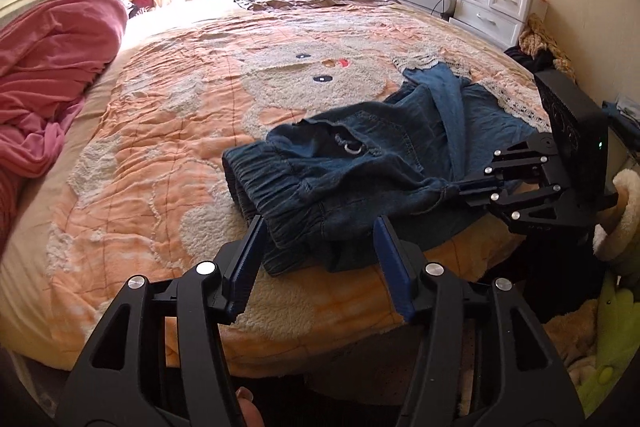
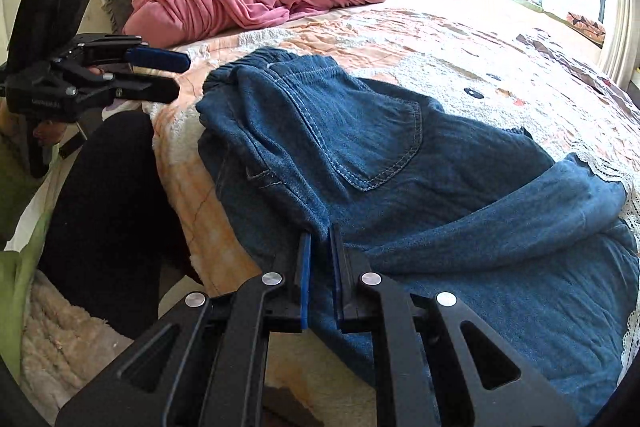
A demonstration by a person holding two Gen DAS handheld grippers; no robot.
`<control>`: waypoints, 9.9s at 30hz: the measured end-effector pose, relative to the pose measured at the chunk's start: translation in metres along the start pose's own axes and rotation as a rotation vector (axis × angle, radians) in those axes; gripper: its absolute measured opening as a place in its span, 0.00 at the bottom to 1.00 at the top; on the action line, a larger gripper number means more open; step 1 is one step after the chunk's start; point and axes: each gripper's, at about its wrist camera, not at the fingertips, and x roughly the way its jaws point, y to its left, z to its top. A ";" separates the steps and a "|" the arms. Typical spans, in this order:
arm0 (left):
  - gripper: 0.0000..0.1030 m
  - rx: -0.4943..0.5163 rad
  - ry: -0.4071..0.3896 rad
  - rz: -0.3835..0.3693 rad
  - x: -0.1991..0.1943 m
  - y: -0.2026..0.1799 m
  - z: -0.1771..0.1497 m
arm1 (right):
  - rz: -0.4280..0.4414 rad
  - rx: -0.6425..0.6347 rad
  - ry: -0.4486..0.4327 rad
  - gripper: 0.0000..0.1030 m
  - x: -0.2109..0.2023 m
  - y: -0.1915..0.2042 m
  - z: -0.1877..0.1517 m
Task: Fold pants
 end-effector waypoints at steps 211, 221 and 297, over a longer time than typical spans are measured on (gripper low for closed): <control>0.56 0.084 0.069 -0.227 0.136 -0.103 0.130 | -0.464 0.720 -0.130 0.64 -0.165 -0.213 -0.081; 0.59 0.076 0.148 -0.222 0.194 -0.089 0.150 | -0.421 0.830 -0.082 0.68 -0.123 -0.300 -0.059; 0.46 -0.097 0.155 -0.060 0.083 -0.004 0.006 | -0.349 0.359 0.153 0.55 -0.080 -0.118 -0.083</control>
